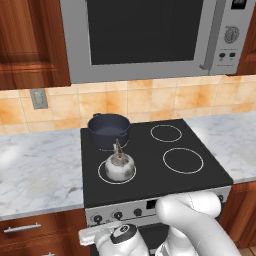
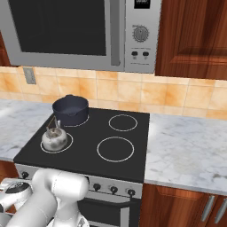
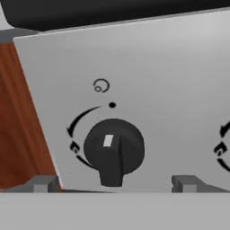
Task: Pick the kettle from the counter and place it on a stove burner. Then turn the burner on.
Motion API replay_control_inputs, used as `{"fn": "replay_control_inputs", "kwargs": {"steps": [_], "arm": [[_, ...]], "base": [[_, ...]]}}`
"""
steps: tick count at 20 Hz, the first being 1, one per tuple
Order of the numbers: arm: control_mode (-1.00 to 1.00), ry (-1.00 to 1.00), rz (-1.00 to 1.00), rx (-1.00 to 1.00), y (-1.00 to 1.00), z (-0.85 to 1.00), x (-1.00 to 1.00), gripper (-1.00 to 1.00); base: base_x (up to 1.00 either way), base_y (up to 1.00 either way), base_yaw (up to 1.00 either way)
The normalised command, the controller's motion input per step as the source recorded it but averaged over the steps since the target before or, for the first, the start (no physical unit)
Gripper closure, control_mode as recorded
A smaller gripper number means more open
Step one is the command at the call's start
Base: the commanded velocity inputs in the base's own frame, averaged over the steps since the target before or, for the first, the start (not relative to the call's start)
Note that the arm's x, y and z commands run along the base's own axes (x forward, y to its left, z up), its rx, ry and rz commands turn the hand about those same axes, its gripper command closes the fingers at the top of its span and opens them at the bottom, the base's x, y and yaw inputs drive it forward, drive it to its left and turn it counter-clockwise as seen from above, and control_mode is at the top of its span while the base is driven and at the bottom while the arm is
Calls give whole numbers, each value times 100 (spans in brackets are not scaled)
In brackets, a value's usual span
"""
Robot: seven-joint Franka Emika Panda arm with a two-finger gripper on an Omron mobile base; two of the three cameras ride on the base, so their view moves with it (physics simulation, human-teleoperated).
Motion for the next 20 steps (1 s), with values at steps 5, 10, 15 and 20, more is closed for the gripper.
{"fn": "replay_control_inputs", "kwargs": {"steps": [5,10,15,20], "arm": [[-100,-7,-1,0,10,0,-22,-100],[-100,-1,0,0,0,0,-3,-100],[-100,-16,0,0,-2,9,-28,-100],[-100,-1,0,0,0,3,0,-100]], "base": [[0,0,0],[0,0,0],[0,0,0],[0,0,0]]}}
